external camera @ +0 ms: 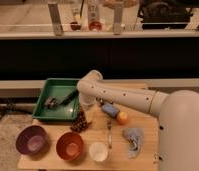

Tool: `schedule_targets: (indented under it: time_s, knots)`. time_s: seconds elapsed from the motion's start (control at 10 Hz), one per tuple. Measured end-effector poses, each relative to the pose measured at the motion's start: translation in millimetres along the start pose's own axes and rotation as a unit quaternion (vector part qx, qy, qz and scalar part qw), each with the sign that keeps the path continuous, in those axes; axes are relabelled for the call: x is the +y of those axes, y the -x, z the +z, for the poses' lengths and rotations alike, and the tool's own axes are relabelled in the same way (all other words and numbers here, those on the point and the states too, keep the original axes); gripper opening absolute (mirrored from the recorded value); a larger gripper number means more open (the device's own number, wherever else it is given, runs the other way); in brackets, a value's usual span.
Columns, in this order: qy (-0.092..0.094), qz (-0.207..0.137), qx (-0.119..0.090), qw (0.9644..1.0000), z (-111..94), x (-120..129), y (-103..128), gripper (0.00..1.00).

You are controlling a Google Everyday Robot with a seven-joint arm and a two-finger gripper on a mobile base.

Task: Place grapes in tray

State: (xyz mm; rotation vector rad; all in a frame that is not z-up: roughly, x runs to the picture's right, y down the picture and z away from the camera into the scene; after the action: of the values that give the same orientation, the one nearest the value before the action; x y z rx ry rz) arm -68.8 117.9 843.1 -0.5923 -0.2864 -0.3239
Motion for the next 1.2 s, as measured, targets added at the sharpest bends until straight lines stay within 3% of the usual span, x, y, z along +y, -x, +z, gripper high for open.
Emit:
schedule_targets:
  time_s: [0.6, 0.8, 1.0, 1.2]
  knots:
    - [0.045, 0.008, -0.02, 0.9988, 44.0, 13.5, -12.2, 0.8]
    - [0.054, -0.001, -0.082, 0.9952, 54.7, 16.0, -15.6, 0.8]
    - [0.053, -0.009, -0.115, 0.9919, 58.8, 14.9, -10.4, 0.8]
    - [0.052, -0.014, -0.129, 0.9901, 58.8, 12.9, -2.5, 0.8]
